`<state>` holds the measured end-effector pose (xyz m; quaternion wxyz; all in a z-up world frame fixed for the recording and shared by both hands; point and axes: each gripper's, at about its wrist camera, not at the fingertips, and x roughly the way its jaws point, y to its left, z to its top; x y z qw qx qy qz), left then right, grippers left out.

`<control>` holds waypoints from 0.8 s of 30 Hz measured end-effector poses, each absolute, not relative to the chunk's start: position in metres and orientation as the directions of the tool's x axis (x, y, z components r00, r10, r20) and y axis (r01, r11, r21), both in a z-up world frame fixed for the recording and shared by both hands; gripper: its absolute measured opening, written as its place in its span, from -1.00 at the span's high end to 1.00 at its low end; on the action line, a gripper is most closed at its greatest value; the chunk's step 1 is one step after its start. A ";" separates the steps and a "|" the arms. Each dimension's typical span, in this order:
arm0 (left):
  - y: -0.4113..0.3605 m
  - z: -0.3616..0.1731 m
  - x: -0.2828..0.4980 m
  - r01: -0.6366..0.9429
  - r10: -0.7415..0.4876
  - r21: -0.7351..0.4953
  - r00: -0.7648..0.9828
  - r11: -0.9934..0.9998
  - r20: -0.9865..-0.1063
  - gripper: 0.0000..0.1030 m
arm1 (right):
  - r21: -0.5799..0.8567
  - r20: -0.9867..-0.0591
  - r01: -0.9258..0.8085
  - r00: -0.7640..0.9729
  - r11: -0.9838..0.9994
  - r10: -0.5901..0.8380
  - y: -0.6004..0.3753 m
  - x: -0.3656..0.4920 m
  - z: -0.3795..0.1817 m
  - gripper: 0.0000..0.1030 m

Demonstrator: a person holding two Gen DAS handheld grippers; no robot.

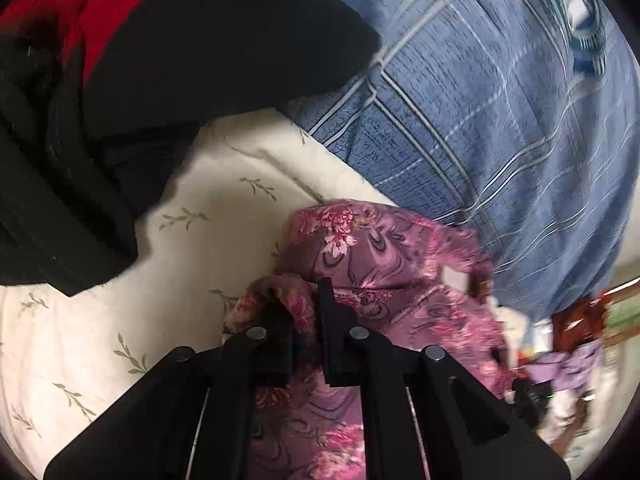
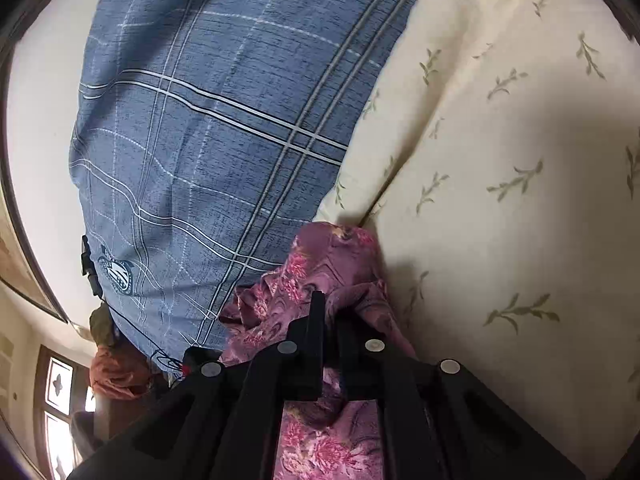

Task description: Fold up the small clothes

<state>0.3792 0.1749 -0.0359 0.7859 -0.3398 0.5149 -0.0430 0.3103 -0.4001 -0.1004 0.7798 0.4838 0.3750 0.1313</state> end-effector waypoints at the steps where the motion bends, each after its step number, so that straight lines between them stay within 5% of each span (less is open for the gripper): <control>1: 0.178 -0.033 0.377 -0.273 -0.437 -0.598 0.472 0.754 -0.766 0.68 | 0.859 -0.441 0.138 0.688 0.493 0.576 -0.401 0.307 -0.096 0.72; 2: 0.181 -0.030 0.373 -0.259 -0.453 -0.615 0.480 0.745 -0.751 0.55 | 0.857 -0.433 0.119 0.692 0.501 0.578 -0.402 0.303 -0.090 0.64; 4: 0.186 -0.024 0.365 -0.246 -0.465 -0.634 0.499 0.733 -0.731 -0.02 | 0.867 -0.389 0.058 0.700 0.495 0.599 -0.403 0.295 -0.080 0.32; 10: 0.172 -0.009 0.383 -0.260 -0.426 -0.597 0.496 0.759 -0.757 -0.07 | 0.908 -0.345 0.026 0.612 0.418 0.712 -0.389 0.313 -0.077 0.23; 14: 0.190 0.012 0.398 -0.304 -0.364 -0.587 0.551 0.750 -0.751 -0.08 | 0.936 -0.226 0.016 0.794 0.351 0.564 -0.419 0.315 -0.057 0.22; 20: 0.209 0.001 0.388 -0.264 -0.333 -0.506 0.499 0.821 -0.800 -0.20 | 0.766 -0.497 0.124 0.736 0.630 0.460 -0.430 0.319 -0.049 0.07; 24: 0.203 -0.024 0.382 -0.239 -0.406 -0.541 0.442 0.806 -0.800 -0.24 | 0.717 -0.579 0.173 0.688 0.675 0.438 -0.428 0.329 -0.066 -0.04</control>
